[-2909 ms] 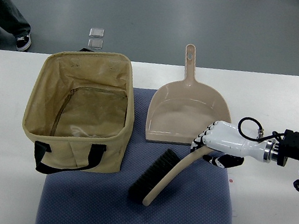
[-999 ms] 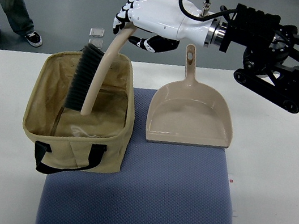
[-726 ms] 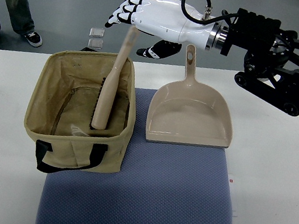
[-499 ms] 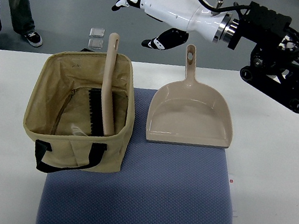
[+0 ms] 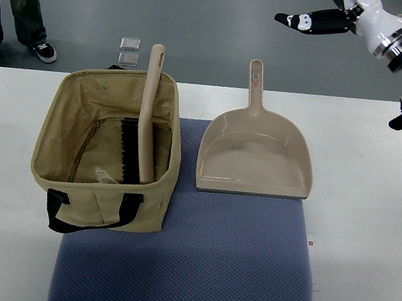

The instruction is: Put pink broom in yellow bag with right hand

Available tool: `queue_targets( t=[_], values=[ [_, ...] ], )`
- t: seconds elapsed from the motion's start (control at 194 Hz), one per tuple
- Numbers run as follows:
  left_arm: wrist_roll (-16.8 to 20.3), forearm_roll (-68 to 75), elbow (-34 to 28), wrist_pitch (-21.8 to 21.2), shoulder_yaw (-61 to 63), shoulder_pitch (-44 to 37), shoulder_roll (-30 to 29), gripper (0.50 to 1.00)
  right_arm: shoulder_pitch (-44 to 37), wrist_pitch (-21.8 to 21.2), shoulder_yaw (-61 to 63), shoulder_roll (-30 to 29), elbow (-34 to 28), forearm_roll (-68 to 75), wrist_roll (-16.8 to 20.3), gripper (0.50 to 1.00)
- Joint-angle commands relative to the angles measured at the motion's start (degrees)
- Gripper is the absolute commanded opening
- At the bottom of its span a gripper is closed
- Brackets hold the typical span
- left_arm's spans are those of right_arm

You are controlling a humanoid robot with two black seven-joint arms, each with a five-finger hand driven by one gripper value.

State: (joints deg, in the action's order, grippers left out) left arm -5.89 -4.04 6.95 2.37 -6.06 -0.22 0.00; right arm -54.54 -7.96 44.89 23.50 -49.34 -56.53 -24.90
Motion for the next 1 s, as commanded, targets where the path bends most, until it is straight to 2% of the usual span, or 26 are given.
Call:
queue_targets(
  t=[0.0, 0.154, 0.278, 0.366, 0.391, 0.417, 0.515, 0.674, 0.994],
  values=[
    [0.0, 0.0, 0.0, 0.0, 0.0, 0.0, 0.0, 1.000, 3.1, -1.4, 0.9, -0.3, 4.3, 8.1, 0.0, 0.836],
    [0.0, 0.0, 0.1, 0.0, 0.0, 0.0, 0.0, 1.000, 6.1, -4.2, 1.0, -0.6, 9.2, 21.5, 0.4, 0.844],
    [0.0, 0.0, 0.0, 0.1, 0.0, 0.0, 0.0, 1.000, 8.0, -5.4, 1.0, -0.5, 10.5, 29.6, 0.7, 0.858],
    [0.0, 0.0, 0.0, 0.0, 0.0, 0.0, 0.0, 1.000, 9.2, -6.6, 1.0, -0.6, 10.9, 35.2, 2.4, 0.860],
    [0.0, 0.0, 0.0, 0.0, 0.0, 0.0, 0.0, 1.000, 9.4, -6.9, 1.0, -0.6, 11.0, 36.3, 2.7, 0.868],
    [0.0, 0.0, 0.0, 0.0, 0.0, 0.0, 0.0, 1.000, 9.6, -7.5, 1.0, -0.6, 11.1, 38.2, 3.3, 0.901],
    [0.0, 0.0, 0.0, 0.0, 0.0, 0.0, 0.0, 1.000, 10.7, -9.9, 0.9, -0.7, 11.7, 43.3, 4.0, 0.923],
    [0.0, 0.0, 0.0, 0.1, 0.0, 0.0, 0.0, 1.000, 11.6, -13.0, 1.1, -2.8, 13.5, 45.6, 4.0, 0.926],
    [0.0, 0.0, 0.0, 0.0, 0.0, 0.0, 0.0, 1.000, 12.8, -12.3, 1.1, -5.7, 14.9, 45.6, 3.2, 0.928]
  ],
)
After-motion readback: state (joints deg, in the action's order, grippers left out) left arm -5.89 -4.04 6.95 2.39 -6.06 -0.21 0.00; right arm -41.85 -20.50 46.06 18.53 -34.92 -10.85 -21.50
